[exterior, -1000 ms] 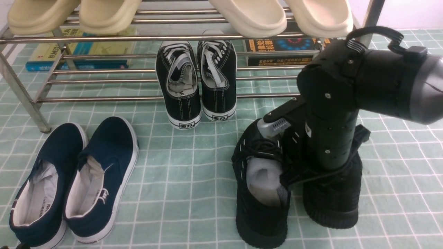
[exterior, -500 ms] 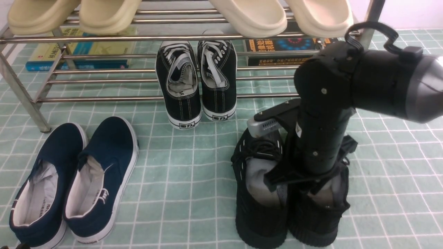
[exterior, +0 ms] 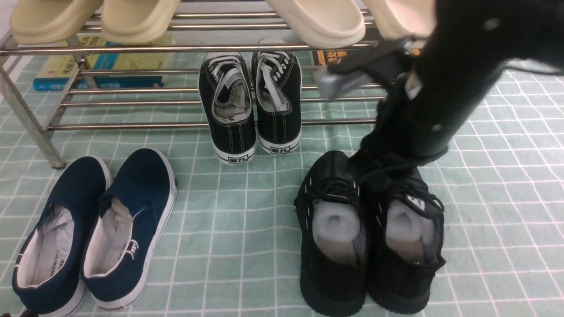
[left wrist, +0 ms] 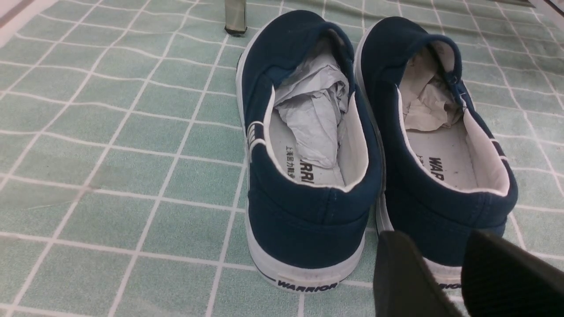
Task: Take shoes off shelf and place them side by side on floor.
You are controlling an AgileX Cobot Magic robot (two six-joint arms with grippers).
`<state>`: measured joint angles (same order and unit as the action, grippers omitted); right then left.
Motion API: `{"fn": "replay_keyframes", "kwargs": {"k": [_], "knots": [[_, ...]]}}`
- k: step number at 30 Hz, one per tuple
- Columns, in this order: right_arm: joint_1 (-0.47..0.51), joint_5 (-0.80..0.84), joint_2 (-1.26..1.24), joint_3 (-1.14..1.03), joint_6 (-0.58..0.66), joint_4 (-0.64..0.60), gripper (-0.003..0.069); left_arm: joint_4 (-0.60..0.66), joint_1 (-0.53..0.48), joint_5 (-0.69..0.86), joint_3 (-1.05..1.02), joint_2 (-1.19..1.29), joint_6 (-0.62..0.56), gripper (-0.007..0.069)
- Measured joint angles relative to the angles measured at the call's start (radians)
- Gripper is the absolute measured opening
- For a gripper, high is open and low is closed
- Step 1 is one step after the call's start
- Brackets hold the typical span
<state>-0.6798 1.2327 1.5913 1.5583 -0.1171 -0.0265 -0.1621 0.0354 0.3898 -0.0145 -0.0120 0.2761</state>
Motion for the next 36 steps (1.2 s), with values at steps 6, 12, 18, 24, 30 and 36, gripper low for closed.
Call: {"fn": "replay_keyframes", "kwargs": {"k": [6,12,18,24,30,36], "knots": [[0.000,0.010,-0.196,-0.009,0.032,0.008,0.0046,0.000,0.000,0.000,0.000,0.000,0.000,0.0240],[0.000,0.017,-0.497,-0.164,0.049,0.087,-0.0015,0.000,0.000,0.000,0.000,0.000,0.000,0.0240],[0.000,-0.141,-0.814,-0.449,-0.009,0.116,-0.0015,0.000,0.000,0.000,0.000,0.000,0.000,0.0240],[0.000,-0.590,-1.016,-0.815,-0.062,0.120,-0.0013,0.000,0.000,0.000,0.000,0.000,0.000,0.0240],[0.000,-0.892,-1.050,-1.047,-0.069,0.112,-0.0010,0.000,0.000,0.000,0.000,0.000,0.000,0.0240],[0.000,-0.937,-1.052,-1.063,-0.070,0.114,-0.0007,0.000,0.000,0.000,0.000,0.000,0.000,0.0240]]}}
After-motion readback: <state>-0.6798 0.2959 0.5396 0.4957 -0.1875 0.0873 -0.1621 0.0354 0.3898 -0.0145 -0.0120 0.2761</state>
